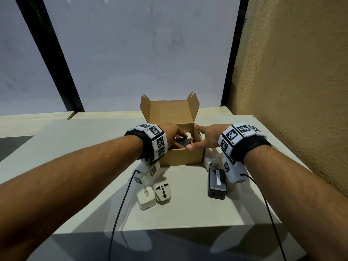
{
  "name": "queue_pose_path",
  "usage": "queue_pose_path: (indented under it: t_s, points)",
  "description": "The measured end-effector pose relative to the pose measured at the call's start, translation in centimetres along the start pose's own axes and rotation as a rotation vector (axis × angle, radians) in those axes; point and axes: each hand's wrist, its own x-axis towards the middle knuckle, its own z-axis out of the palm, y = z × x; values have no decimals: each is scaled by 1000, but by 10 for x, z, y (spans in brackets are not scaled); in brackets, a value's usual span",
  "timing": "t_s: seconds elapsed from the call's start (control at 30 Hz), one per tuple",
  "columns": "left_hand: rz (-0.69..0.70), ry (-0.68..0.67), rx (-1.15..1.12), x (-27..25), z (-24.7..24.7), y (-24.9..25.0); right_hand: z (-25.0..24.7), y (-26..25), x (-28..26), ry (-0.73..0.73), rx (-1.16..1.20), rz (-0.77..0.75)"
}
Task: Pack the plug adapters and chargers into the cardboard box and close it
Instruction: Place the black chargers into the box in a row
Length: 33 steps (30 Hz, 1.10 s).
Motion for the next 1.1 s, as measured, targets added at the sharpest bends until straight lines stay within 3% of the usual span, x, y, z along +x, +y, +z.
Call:
queue_pose_path:
  t_s: [0.3,0.47,0.57,0.7,0.93,1.1]
  points:
    - [30,-9,162,-9,3,-3,0,0,3,-19,17,5]
    - [106,168,192,-41,-12,10,1,2,2,-14,37,-6]
    - [285,253,238,-73,-17,33,3,5,3,3,46,-33]
    - [507,141,183,-95,-5,72,5,6,6,23,4,-22]
    - [483,11,361,-83,24,100,7,5,6,10,35,-8]
    - [461,-67,225,-79,26,101,5,6,5,-7,64,-20]
